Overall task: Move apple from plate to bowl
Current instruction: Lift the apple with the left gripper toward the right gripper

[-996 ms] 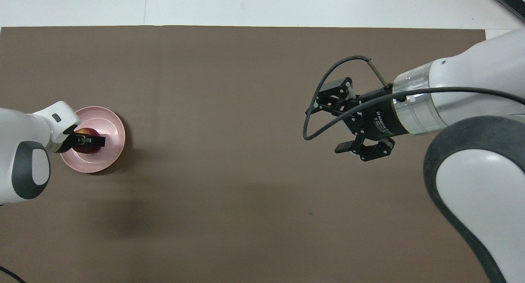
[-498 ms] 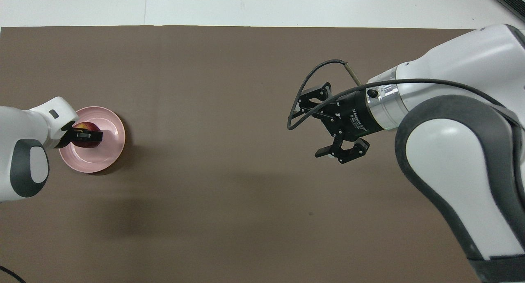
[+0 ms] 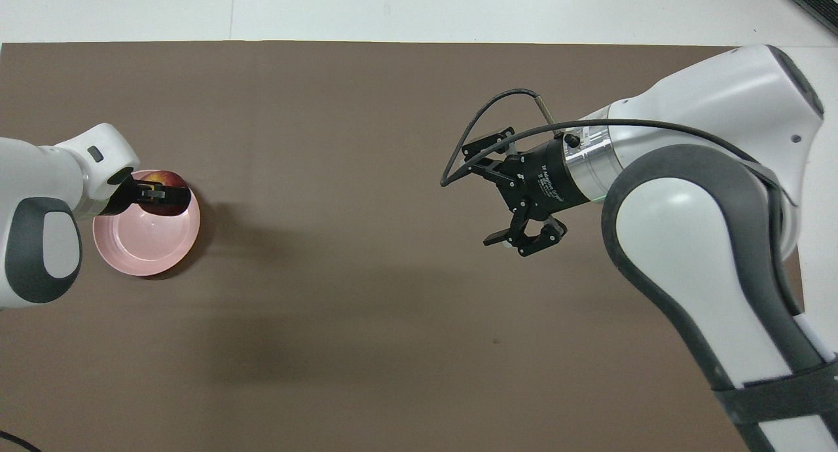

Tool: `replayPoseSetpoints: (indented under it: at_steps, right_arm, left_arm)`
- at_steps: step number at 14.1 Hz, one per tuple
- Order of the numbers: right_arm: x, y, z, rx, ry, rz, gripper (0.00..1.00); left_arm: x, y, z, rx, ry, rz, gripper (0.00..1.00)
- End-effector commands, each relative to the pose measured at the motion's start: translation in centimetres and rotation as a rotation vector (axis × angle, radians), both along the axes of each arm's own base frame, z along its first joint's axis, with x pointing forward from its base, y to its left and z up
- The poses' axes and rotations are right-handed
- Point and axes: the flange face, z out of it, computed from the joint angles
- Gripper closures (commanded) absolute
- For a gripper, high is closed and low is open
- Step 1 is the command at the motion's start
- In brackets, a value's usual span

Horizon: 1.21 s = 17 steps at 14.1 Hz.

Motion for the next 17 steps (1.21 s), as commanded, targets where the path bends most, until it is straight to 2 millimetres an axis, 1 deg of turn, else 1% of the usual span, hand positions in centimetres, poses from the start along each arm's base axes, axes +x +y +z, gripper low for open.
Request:
replayPoseSetpoints:
  at_steps: [1,2,5,6,7,8,9,11,12,13,14,16,17]
  right_arm:
    - [-0.2,0.7,-0.8,0.019,0.019,-0.050,0.00]
    - [-0.1,0.8,-1.0,0.022,0.035,-0.073,0.00]
    - [0.3,0.8,-1.3,0.047,0.082,-0.150,0.00]
    - [0.3,0.9,-1.2,0.043,0.075,-0.163,0.00]
    - [0.0,1.6,-1.3,0.040,0.072,-0.161,0.00]
    - [0.1,1.5,-1.3,0.032,0.063,-0.157,0.00]
    - [0.1,1.5,-1.3,0.033,0.055,-0.160,0.00]
    - [0.6,2.1,-2.2,0.031,0.059,-0.175,0.00]
    - [0.5,2.7,-2.3,0.031,0.064,-0.191,0.00]
    - [0.8,2.8,-2.6,0.030,0.075,-0.218,0.00]
    - [1.1,3.2,-3.3,0.027,0.085,-0.242,0.00]
    - [1.7,4.4,-4.6,0.034,0.082,-0.288,0.00]
    - [1.9,4.9,-5.0,0.039,0.087,-0.318,0.00]
  left_arm:
    - [-0.1,-2.2,2.2,-0.195,0.049,0.060,1.00]
    - [-0.2,-3.4,2.1,-0.248,0.059,0.070,1.00]
    - [-1.2,-9.1,2.5,-0.324,0.075,0.023,1.00]
    - [-1.4,-9.6,2.6,-0.379,0.083,0.050,1.00]
    - [-1.8,-10.9,2.9,-0.450,0.095,0.068,1.00]
    - [-2.1,-12.2,3.0,-0.500,0.102,0.077,1.00]
    - [-2.2,-12.9,3.4,-0.547,0.104,0.092,1.00]
    - [-2.9,-15.0,3.8,-0.627,0.123,0.103,1.00]
    - [-3.1,-15.7,4.1,-0.675,0.131,0.119,1.00]
    - [-3.5,-16.3,4.8,-0.728,0.131,0.139,1.00]
    - [-3.5,-16.4,5.0,-0.773,0.123,0.170,1.00]
    - [-4.2,-18.5,5.8,-0.831,0.097,0.197,1.00]
    - [-4.4,-18.9,5.7,-0.858,0.092,0.224,1.00]
